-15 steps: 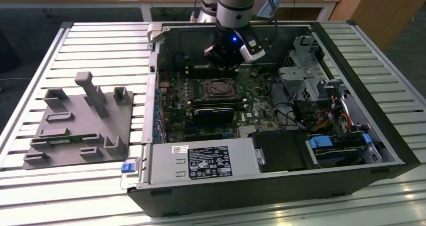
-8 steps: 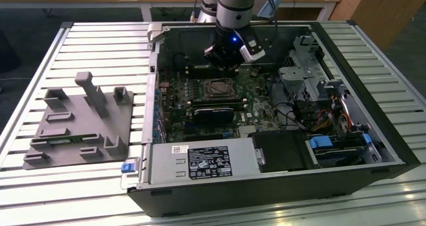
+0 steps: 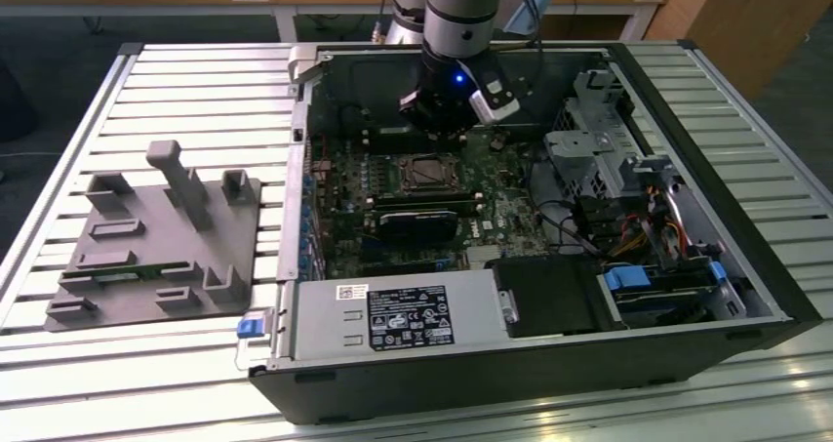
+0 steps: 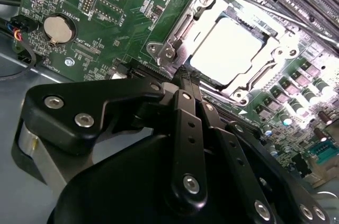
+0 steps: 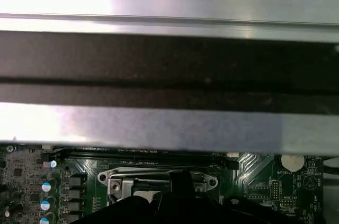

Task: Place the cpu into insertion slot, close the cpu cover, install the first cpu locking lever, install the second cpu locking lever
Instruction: 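Install the second cpu locking lever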

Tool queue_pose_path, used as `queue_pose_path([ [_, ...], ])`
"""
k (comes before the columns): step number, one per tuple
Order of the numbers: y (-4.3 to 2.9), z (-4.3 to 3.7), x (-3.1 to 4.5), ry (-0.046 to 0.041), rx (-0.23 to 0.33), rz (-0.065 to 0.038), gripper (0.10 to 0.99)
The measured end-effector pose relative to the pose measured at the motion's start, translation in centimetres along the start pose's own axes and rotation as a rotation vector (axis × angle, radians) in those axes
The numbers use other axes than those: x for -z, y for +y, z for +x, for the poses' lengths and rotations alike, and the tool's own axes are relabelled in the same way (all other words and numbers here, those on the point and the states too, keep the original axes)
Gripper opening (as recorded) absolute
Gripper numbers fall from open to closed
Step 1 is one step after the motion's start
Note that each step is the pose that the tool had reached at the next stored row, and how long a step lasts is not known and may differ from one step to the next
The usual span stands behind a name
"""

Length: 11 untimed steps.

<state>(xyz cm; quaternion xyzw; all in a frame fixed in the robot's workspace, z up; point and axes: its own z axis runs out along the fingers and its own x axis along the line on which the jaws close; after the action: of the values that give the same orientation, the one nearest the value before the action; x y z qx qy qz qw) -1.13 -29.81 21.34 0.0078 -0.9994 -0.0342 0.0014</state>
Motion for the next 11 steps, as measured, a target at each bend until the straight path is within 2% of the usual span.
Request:
queue_pose_path([
  [11, -0.79, 0.0, 0.03, -0.0001, 0.0, 0.0, 0.106],
])
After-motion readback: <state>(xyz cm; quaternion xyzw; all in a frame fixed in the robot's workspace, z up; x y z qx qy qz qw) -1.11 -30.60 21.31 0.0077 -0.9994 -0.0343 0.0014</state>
